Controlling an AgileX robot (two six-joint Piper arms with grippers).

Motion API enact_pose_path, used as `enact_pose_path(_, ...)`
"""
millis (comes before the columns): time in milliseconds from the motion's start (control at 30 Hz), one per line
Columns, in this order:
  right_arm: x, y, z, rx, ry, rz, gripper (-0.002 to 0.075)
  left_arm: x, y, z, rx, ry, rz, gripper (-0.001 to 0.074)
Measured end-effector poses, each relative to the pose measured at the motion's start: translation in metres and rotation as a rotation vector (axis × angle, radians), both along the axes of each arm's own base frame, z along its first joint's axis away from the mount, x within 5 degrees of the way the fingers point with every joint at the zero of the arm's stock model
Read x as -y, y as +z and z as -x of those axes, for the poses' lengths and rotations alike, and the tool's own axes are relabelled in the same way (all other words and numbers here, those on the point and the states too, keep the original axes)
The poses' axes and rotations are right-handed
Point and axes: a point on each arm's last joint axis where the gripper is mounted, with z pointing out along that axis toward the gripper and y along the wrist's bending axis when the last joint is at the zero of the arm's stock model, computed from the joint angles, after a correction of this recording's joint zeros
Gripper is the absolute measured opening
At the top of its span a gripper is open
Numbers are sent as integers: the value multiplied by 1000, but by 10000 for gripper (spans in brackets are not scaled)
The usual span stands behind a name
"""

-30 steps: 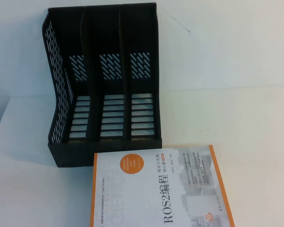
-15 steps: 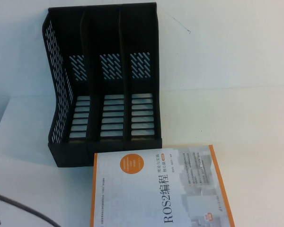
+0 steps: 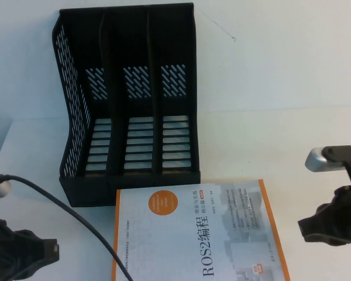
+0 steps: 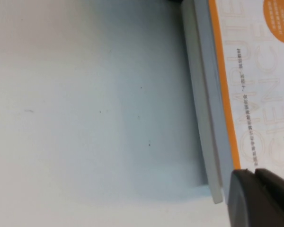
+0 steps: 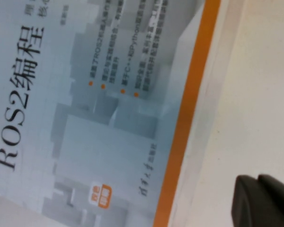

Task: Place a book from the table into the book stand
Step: Push book with right arm, then pick up the book with your left arm

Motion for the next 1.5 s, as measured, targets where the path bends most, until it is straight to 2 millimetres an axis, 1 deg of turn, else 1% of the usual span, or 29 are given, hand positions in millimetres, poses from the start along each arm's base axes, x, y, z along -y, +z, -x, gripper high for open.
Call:
enact_pose_path(100,-11,-15,-10,-41,9,14,0,1,-4,-5,-17,10,10,-3)
enact_pose_path(200,-18,-29,-19,-81,18,29,0,0,-4,-7,-8,17,12,-3)
enact_pose_path(367,-34,-39,-27,-104,58,39,0,1,-2,-9,9,36,38,-3)
enact_pose_path(600,-64,-36,-30,-86,133,33,1,3,0,-11,19,62,73,-3)
enact_pose_path(733,-76,-28,-32,-74,134,5,0,3,0,-11,23,61,72,-3)
enact_pose_path(800,-76,-26,-34,-78,116,10,0,3,0,-11,23,60,71,-3)
enact_pose_path(933,-67,-23,-32,-81,86,88,0,4,0,-9,14,39,82,-3)
enact_pose_path(1033,-57,-7,-26,-54,81,156,0,3,1,-8,3,21,119,-3)
enact_pose_path(1100,-49,10,-20,-17,69,193,0,0,3,-8,5,18,156,-3)
enact_pose_path(1167,-39,33,-10,37,57,214,0,-6,5,-9,2,18,210,-3)
enact_pose_path(1267,-24,70,10,136,41,213,0,-15,6,-11,-4,8,310,-3)
enact_pose_path(1367,-9,101,34,215,30,193,0,-19,5,-17,5,-34,398,-3)
enact_pose_path(1500,11,131,67,297,1,175,0,-20,-7,-27,-34,-107,439,-3)
